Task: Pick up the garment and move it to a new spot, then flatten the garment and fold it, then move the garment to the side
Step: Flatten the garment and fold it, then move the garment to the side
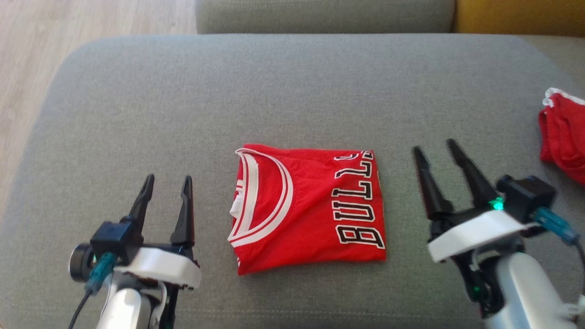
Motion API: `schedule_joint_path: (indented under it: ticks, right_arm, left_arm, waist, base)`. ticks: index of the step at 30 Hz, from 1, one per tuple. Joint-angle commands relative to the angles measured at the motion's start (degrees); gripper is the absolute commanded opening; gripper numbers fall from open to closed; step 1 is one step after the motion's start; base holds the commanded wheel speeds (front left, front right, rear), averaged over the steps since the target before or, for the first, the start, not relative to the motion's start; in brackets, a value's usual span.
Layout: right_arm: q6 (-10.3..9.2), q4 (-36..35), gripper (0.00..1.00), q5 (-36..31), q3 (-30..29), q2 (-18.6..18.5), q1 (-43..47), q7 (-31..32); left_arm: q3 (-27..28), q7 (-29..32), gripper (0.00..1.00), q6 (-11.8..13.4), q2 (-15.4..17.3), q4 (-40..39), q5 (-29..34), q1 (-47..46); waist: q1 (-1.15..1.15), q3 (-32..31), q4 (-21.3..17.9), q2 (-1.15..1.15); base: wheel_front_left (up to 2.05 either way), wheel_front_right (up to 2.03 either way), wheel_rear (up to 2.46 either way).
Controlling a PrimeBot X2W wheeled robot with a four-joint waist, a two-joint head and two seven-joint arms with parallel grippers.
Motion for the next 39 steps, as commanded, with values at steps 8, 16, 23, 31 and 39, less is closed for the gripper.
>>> schedule_joint_path:
  ticks: [8, 16, 23, 31, 39]
  right_arm:
    - [-0.04, -10.08, 1.00, -7.79, -8.31, 2.82, 6.39, 3.89]
    - [-0.04, -12.81, 1.00, -8.46, -9.70, 3.35, 11.13, 6.26]
    - [-0.04, -14.48, 1.00, -8.49, -10.76, 3.73, 14.05, 7.08]
    - [-0.04, -14.54, 1.00, -8.86, -11.04, 4.04, 14.79, 7.34]
    - [-0.04, -14.69, 1.00, -10.05, -11.04, 4.14, 15.01, 7.63]
  left_arm:
    - [2.71, 0.92, 1.00, 0.95, 2.24, -4.12, -0.84, 2.34]
    - [2.31, 3.00, 1.00, 1.01, 3.67, -6.15, -0.87, 6.31]
    - [1.83, 3.99, 1.00, 1.28, 3.81, -8.05, -1.42, 8.80]
    - [1.57, 4.18, 1.00, 1.14, 3.98, -8.15, -2.14, 8.36]
    - [1.02, 4.34, 1.00, 1.48, 4.15, -7.82, -2.04, 7.84]
  waist:
    - [0.00, -3.06, -0.99, 0.00]
    - [0.00, -5.33, -1.54, 0.00]
    - [0.00, -6.76, -1.07, 0.00]
    - [0.00, -7.64, -0.81, 0.00]
    - [0.00, -7.86, -0.87, 0.00]
  base:
    - [0.00, 0.00, 0.00]
    - [0.00, 0.00, 0.00]
    - [0.00, 0.00, 0.00]
    - [0.00, 0.00, 0.00]
    - [0.00, 0.00, 0.00]
